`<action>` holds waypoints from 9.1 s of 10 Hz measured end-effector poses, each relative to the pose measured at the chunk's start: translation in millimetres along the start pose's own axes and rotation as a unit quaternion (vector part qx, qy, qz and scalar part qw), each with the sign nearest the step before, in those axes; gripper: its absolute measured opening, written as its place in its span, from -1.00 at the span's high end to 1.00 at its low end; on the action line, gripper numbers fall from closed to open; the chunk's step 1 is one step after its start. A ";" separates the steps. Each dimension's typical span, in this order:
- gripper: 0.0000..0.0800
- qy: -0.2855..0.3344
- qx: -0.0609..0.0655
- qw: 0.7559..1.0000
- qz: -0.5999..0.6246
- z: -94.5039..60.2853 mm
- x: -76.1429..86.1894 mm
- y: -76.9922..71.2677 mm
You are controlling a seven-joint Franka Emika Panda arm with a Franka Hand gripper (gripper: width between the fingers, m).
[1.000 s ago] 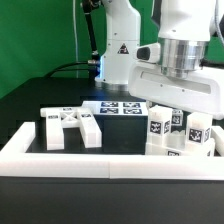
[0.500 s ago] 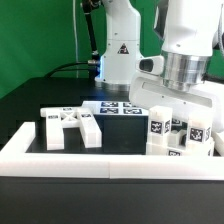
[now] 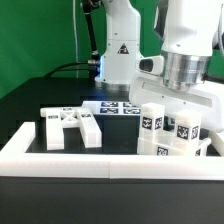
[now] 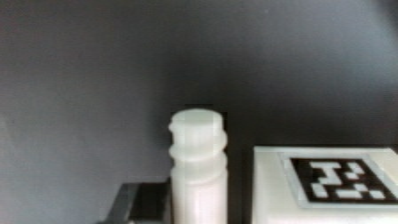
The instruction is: Assemble chair
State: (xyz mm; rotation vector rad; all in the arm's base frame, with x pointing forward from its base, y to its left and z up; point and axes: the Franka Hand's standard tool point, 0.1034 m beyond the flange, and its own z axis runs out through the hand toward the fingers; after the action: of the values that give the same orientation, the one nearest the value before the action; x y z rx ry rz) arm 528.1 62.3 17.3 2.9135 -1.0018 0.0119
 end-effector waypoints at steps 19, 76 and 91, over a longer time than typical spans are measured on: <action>0.35 -0.487 -0.078 0.868 0.053 -54.3 2.5 61.7; -0.62 0.037 0.068 0.989 -0.127 -47.0 79.4 60.5; -0.62 0.039 0.052 0.894 -0.443 -30.0 94.5 135.7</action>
Offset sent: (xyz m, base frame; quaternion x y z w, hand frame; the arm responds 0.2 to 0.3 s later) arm -0.0079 -0.0128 0.0450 0.0085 -0.1241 0.0012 0.9922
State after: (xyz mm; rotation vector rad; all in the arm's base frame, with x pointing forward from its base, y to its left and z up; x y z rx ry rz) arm 519.6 -100.7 57.3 3.1273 0.4081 0.1376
